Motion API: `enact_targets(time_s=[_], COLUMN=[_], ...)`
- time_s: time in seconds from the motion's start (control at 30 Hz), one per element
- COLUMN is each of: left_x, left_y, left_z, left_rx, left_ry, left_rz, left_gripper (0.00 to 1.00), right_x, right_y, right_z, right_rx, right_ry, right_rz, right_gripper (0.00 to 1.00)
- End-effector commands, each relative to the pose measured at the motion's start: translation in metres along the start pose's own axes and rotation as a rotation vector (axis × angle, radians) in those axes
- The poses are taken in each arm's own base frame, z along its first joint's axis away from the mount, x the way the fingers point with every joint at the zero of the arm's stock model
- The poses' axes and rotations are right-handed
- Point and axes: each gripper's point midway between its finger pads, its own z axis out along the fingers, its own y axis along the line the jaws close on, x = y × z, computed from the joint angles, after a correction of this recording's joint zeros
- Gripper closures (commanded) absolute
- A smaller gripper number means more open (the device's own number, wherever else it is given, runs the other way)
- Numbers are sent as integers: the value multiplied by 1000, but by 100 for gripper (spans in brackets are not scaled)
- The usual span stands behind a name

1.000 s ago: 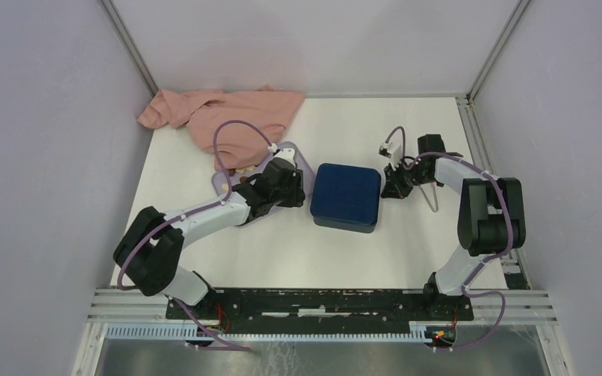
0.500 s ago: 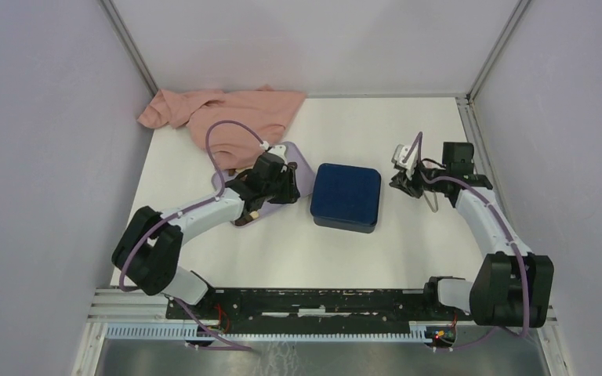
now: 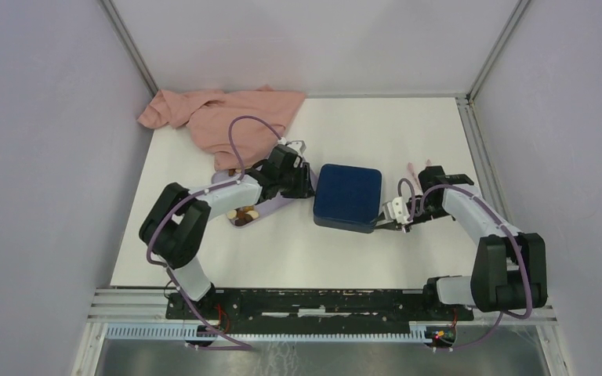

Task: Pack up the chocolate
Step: Close the box lid on the packing box.

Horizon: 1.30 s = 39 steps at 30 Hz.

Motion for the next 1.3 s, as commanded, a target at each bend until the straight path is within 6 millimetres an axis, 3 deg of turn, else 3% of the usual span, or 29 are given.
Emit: enact_targets(time_s=[0.0, 0.2, 0.47, 0.6, 0.7, 0.8, 0.9, 1.1, 1.27], left_x=[-13, -8, 2, 6, 7, 8, 13, 16, 9], left_y=[-19, -32, -48, -62, -70, -77, -82, -68, -51], left_z=[5, 12, 15, 14, 13, 13, 14, 6, -19], left_rx=[58, 74, 98, 125, 143, 166, 185, 129, 63], left_ry=[-24, -9, 6, 2, -6, -7, 6, -28, -100], left_rz=[14, 20, 17, 19, 19, 24, 34, 44, 74], left_gripper=[52, 52, 52, 52, 52, 52, 52, 51, 50], right_x=[-23, -17, 14, 29, 39, 41, 35, 12, 17], right_y=[17, 21, 16, 19, 6, 2, 11, 37, 23], right_z=[8, 20, 49, 56, 56, 56, 58, 62, 64], right_rx=[-83, -146, -98, -96, -35, -21, -79, -241, -210], right_ry=[-84, -13, 266, 332, 390, 401, 373, 252, 303], right_rz=[-67, -68, -100, -108, -92, -81, -82, -91, -69], right_gripper=[77, 77, 75, 75, 75, 74, 72, 70, 78])
